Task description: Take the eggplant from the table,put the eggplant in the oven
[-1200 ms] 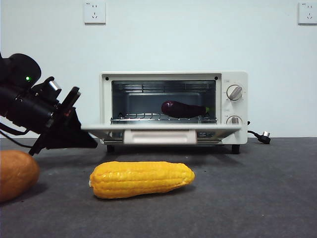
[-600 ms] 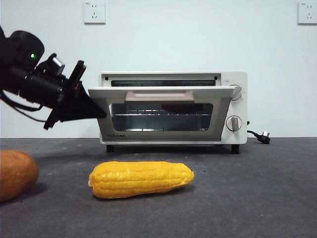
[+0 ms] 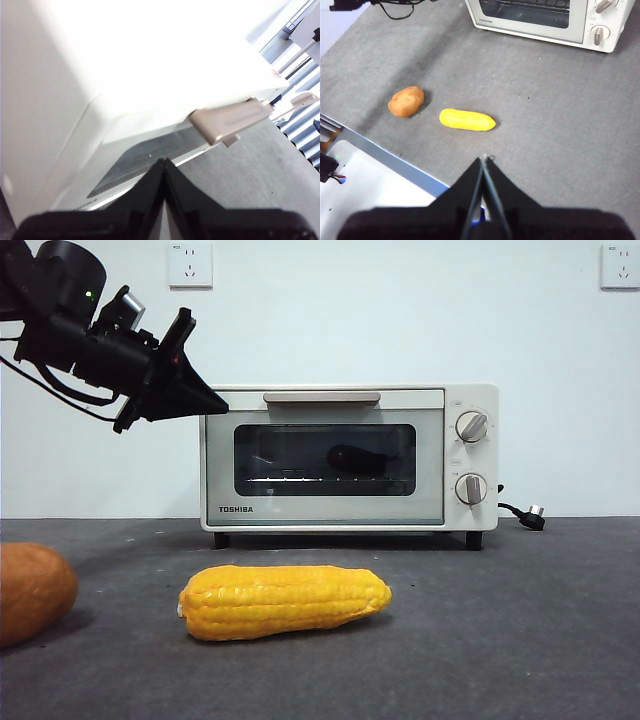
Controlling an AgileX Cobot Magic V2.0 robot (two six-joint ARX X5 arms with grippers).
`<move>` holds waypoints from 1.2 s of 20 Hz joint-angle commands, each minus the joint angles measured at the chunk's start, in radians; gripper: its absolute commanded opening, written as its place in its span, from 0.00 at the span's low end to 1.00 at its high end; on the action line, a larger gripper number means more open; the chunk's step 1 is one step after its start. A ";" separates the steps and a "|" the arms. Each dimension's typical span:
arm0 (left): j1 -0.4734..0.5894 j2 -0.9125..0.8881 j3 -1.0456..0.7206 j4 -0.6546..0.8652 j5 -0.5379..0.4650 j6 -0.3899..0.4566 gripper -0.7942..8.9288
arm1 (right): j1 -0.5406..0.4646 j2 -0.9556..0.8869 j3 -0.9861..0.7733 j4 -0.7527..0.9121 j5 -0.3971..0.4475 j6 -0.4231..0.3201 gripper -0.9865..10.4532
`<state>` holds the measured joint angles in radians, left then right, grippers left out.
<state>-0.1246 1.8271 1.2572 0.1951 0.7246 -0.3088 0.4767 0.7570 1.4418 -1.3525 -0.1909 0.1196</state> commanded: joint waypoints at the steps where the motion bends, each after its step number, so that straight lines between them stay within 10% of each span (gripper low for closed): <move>1: 0.001 -0.008 0.013 -0.020 0.004 -0.002 0.08 | 0.002 -0.003 0.002 -0.024 0.001 0.000 0.08; 12: -0.061 -0.314 0.013 -0.464 -0.241 0.249 0.08 | 0.002 -0.003 0.002 -0.024 0.035 -0.017 0.08; 24: -0.269 -0.829 0.013 -0.917 -0.492 0.257 0.08 | 0.002 -0.002 0.002 -0.024 0.070 -0.019 0.08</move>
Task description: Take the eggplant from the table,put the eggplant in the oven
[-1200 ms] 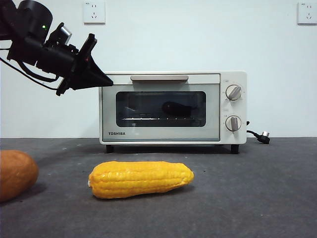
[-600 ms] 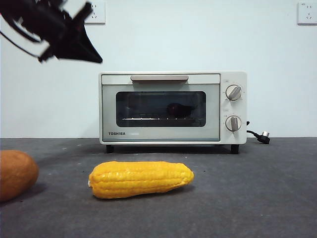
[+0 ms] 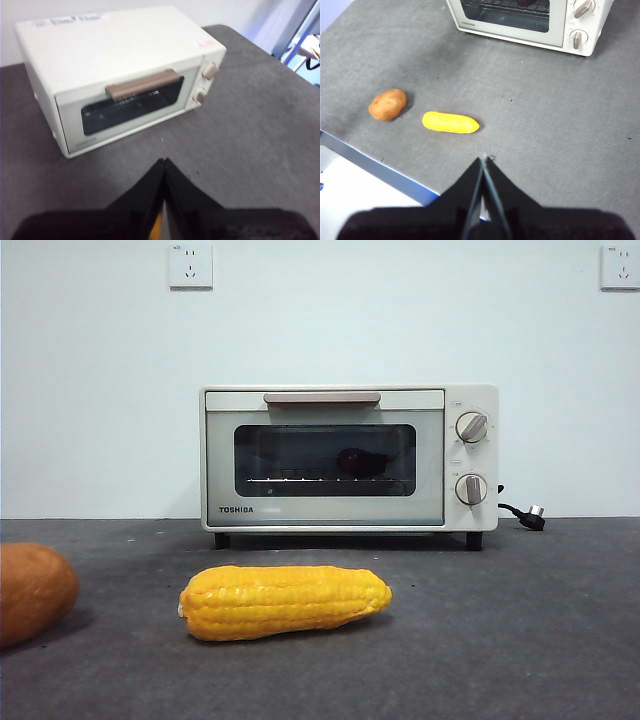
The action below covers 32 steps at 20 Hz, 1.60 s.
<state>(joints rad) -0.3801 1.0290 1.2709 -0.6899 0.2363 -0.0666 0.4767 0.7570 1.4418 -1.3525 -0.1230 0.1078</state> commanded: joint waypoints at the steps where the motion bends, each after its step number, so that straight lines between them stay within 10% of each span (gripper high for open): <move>1: -0.024 -0.058 -0.001 -0.065 -0.005 0.017 0.08 | 0.002 -0.002 0.002 -0.024 0.002 -0.006 0.08; 32: -0.044 -0.149 -0.001 -0.155 -0.025 0.094 0.08 | 0.002 -0.001 0.002 -0.024 0.004 -0.006 0.09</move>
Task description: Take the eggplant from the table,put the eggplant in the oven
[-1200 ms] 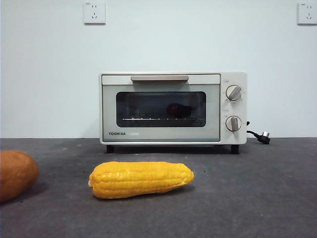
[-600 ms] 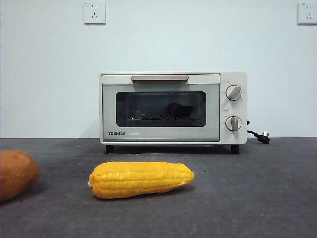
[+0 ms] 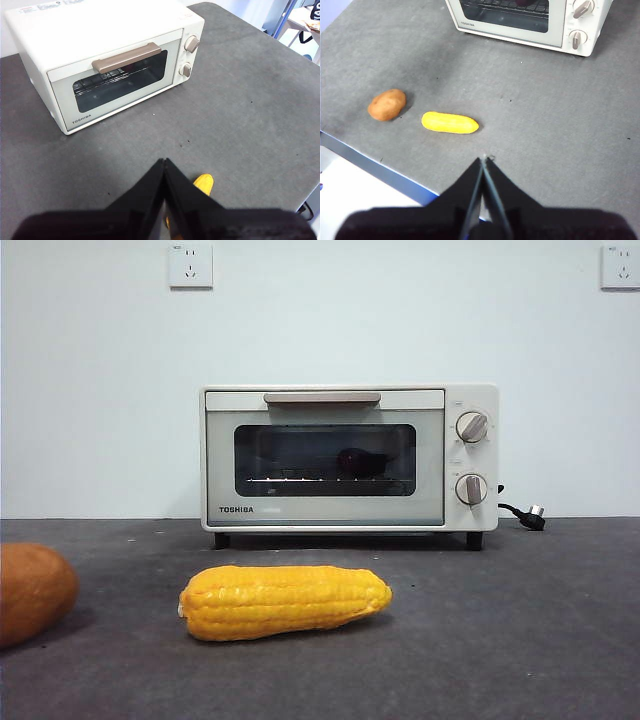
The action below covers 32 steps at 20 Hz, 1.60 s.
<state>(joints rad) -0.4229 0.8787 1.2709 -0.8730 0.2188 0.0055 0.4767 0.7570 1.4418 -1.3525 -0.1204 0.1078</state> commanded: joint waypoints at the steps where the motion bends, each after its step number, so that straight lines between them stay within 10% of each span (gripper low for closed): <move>1: -0.002 0.002 -0.001 0.048 -0.010 0.025 0.08 | 0.002 -0.001 0.002 -0.024 0.002 -0.006 0.09; 9: 0.035 -0.038 -0.002 0.180 -0.081 0.162 0.08 | 0.002 -0.001 0.002 -0.024 0.002 -0.006 0.09; 16: 0.290 -0.281 -0.051 0.367 0.010 0.219 0.08 | 0.002 -0.001 0.002 -0.024 0.002 -0.006 0.09; 24: 0.433 -0.649 -0.570 0.525 0.017 0.263 0.08 | 0.002 0.000 0.002 -0.024 0.002 -0.006 0.09; 32: 0.438 -0.874 -1.080 0.632 0.016 0.122 0.08 | 0.002 0.013 0.002 -0.024 0.007 -0.007 0.09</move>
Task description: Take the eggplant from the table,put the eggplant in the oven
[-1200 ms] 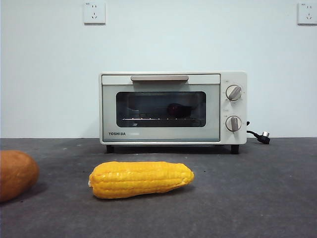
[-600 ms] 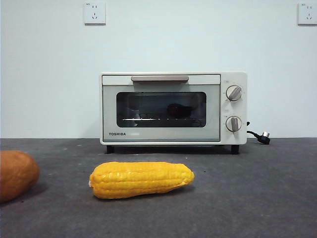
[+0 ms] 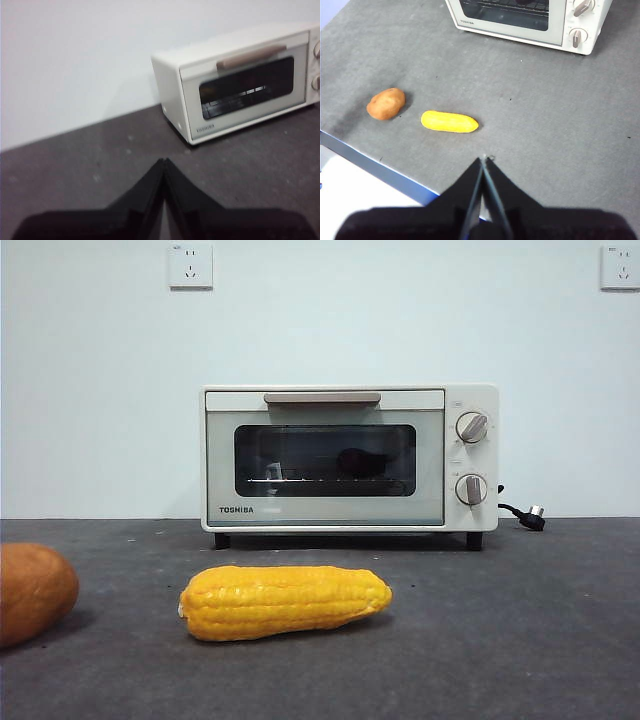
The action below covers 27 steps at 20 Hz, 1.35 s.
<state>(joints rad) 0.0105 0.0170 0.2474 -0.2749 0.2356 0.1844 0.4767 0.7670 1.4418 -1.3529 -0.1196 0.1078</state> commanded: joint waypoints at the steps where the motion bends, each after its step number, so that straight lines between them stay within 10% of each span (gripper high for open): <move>1: 0.004 -0.013 -0.094 0.049 -0.001 -0.075 0.08 | 0.002 0.007 0.002 -0.023 0.011 -0.007 0.09; 27: 0.004 0.016 -0.221 0.066 0.006 -0.182 0.08 | 0.002 0.230 0.002 -0.023 0.050 -0.007 0.09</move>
<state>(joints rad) 0.0105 0.0330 0.0364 -0.2150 0.2394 0.0135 0.4767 1.0008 1.4418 -1.3529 -0.0746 0.1074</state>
